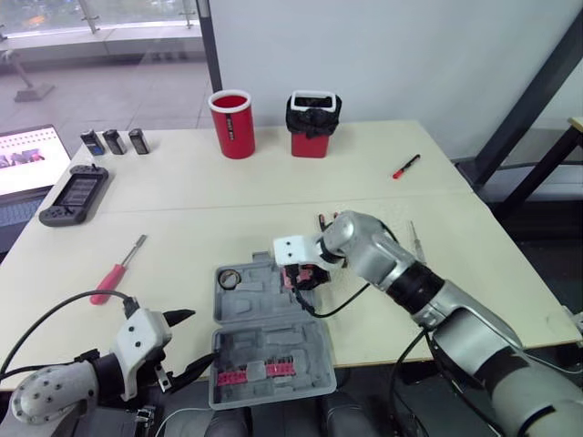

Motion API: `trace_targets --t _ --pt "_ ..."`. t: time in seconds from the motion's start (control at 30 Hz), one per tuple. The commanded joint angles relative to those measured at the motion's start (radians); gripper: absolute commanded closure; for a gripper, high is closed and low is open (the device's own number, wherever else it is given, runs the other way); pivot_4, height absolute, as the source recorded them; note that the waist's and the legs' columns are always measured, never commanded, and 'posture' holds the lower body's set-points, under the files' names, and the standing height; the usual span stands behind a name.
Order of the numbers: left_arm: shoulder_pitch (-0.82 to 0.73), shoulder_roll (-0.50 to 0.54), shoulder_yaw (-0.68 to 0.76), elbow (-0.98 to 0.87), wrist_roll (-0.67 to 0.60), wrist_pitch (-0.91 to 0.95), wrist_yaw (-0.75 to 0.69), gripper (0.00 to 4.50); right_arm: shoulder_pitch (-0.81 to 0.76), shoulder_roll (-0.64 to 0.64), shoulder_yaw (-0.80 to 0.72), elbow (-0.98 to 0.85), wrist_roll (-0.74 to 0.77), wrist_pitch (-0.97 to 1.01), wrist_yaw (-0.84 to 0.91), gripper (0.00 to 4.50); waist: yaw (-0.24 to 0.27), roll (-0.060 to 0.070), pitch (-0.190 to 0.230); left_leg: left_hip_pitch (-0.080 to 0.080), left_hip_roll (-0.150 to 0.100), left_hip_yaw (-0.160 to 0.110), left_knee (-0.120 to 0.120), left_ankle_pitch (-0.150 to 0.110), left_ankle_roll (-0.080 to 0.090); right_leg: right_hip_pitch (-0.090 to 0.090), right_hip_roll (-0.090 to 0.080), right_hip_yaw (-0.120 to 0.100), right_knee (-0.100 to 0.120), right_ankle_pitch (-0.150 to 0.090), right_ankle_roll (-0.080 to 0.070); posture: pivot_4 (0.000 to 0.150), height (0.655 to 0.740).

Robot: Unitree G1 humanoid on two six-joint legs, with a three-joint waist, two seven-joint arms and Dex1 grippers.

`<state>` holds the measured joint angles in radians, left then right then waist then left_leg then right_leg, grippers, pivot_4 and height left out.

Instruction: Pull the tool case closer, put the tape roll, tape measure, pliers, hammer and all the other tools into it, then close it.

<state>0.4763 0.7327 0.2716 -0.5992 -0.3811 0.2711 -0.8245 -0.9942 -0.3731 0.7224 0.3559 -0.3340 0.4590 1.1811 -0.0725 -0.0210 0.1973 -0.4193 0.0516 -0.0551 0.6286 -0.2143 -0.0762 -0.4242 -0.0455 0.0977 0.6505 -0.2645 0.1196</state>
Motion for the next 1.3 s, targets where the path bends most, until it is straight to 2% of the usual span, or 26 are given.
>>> trace_targets --t 0.03,0.27,0.6,0.67,0.7,0.73,0.9,1.0,1.03,1.2,1.3 --pt "0.002 0.003 0.025 -0.035 0.006 -0.004 0.008 0.00 -0.056 0.037 -0.012 0.060 -0.020 -0.029 -0.009 1.63 0.001 0.000 0.000 0.000 0.000 0.000 0.000 0.000 0.000 0.000 0.000 0.000 0.000 0.000 0.000 0.150 0.7400" --pt "-0.002 0.001 0.002 -0.032 0.025 -0.009 0.010 0.00 -0.057 0.078 -0.012 0.099 -0.032 -0.029 0.005 1.63 0.000 0.000 0.000 0.000 0.000 0.000 0.000 0.000 0.000 0.000 0.000 0.000 0.000 0.000 0.000 0.150 0.7400" --pt "-0.013 -0.002 -0.010 -0.018 0.036 -0.017 -0.001 0.00 -0.052 0.069 -0.012 0.088 -0.059 -0.044 0.022 1.63 0.000 0.000 0.000 0.000 0.000 0.000 0.000 0.000 0.000 0.000 0.000 0.000 0.000 0.000 0.000 0.150 0.7400" --pt "-0.013 -0.003 -0.011 -0.014 0.037 -0.019 -0.004 0.00 -0.057 0.062 -0.019 0.073 -0.064 -0.053 0.018 0.57 0.000 0.000 0.000 0.000 0.000 0.000 0.000 0.000 0.000 0.000 0.000 0.000 0.000 0.000 0.000 0.150 0.7400" --pt "-0.011 -0.004 -0.012 -0.013 0.038 -0.020 -0.005 0.00 -0.060 0.057 -0.024 0.061 -0.067 -0.059 0.015 0.20 0.000 0.000 0.000 0.000 0.000 0.000 0.000 0.000 0.000 0.000 0.000 0.000 0.000 0.000 0.000 0.150 0.7400" --pt "-0.010 -0.006 -0.012 -0.012 0.035 -0.020 -0.006 0.00 -0.066 0.051 -0.029 0.046 -0.071 -0.070 0.011 0.03 0.000 0.000 0.000 0.000 0.000 0.000 0.000 0.000 0.000 0.000 0.000 0.000 0.000 0.000 0.000 0.150 0.7400" --pt "0.004 -0.013 -0.009 -0.010 0.034 -0.028 -0.011 0.00 -0.065 -0.009 -0.091 -0.114 -0.023 -0.003 0.088 0.03 0.001 0.000 0.000 0.000 0.000 0.000 0.000 0.000 0.000 0.000 0.000 0.000 0.000 0.000 0.000 0.150 0.7400" --pt "0.000 -0.019 -0.007 -0.004 0.027 -0.036 -0.015 0.00 -0.017 -0.067 -0.184 -0.253 0.113 0.137 0.210 0.03 0.003 0.000 0.000 0.000 0.000 0.000 0.000 0.000 0.000 0.000 0.000 0.000 0.000 0.000 0.000 0.150 0.7400" --pt "-0.005 -0.025 -0.008 -0.002 0.020 -0.039 -0.016 0.00 0.000 -0.075 -0.216 -0.272 0.156 0.173 0.228 0.03 0.003 0.000 0.000 0.000 0.000 0.000 0.000 0.000 0.000 0.000 0.000 0.000 0.000 0.000 0.000 0.150 0.7400" --pt "-0.040 -0.053 -0.006 0.002 -0.023 -0.030 -0.019 0.00 0.096 -0.090 -0.341 -0.239 0.268 0.087 0.166 0.03 0.002 0.000 0.000 0.000 0.000 0.000 0.001 0.000 0.000 0.001 0.000 0.000 -0.001 0.000 0.000 0.150 0.7400" --pt "-0.064 -0.060 -0.001 0.013 -0.050 -0.022 -0.025 0.00 0.137 -0.106 -0.377 -0.184 0.322 0.029 0.178 0.72 0.002 0.000 0.000 0.000 0.000 0.000 0.000 0.000 0.000 0.000 0.000 0.000 0.000 0.000 0.000 0.150 0.7400"
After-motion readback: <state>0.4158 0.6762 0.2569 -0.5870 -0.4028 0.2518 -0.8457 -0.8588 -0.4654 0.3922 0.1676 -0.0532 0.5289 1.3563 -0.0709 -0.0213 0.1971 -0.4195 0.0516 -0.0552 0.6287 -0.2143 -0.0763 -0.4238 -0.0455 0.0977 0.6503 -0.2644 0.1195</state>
